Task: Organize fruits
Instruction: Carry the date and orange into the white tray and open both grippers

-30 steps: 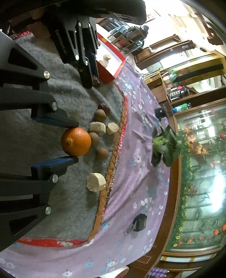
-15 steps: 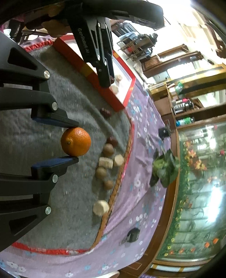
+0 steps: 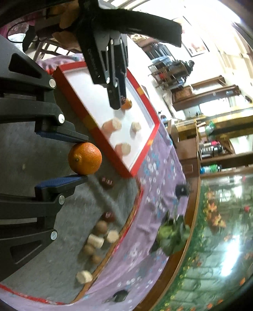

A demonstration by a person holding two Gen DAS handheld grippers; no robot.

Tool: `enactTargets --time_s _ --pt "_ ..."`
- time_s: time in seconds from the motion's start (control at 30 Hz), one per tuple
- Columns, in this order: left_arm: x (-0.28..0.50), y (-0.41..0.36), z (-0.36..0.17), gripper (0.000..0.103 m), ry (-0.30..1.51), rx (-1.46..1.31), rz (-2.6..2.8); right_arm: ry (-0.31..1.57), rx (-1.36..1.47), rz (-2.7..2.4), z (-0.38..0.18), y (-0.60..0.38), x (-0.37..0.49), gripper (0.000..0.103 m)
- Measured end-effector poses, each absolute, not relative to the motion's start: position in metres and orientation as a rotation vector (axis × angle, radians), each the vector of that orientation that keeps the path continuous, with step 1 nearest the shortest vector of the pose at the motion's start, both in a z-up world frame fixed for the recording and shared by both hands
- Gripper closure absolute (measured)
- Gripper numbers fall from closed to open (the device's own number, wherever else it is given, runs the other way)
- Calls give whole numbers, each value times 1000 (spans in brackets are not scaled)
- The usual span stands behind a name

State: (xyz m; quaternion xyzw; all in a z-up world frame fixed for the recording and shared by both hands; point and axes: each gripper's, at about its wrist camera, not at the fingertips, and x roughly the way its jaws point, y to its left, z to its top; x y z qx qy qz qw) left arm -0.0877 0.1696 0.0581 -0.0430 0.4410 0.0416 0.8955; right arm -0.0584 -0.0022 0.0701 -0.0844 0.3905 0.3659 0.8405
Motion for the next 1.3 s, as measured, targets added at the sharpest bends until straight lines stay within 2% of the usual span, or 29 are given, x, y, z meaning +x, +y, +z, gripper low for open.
enactTargets --time_s 0.6,0.97,1.17,1.2,1.3 --pt "-97 212 35 80 956 -113 154 905 -270 930 49 92 -52 71" --pt "-91 219 28 80 960 -113 210 954 -374 922 29 119 -46 71" --pt "-90 226 27 80 960 -154 232 953 -340 933 28 119 -44 70" --pt "-89 226 27 79 961 -150 234 952 -334 934 29 118 -43 70" --pt "-90 226 27 57 960 -141 262 952 -308 946 30 116 -44 65"
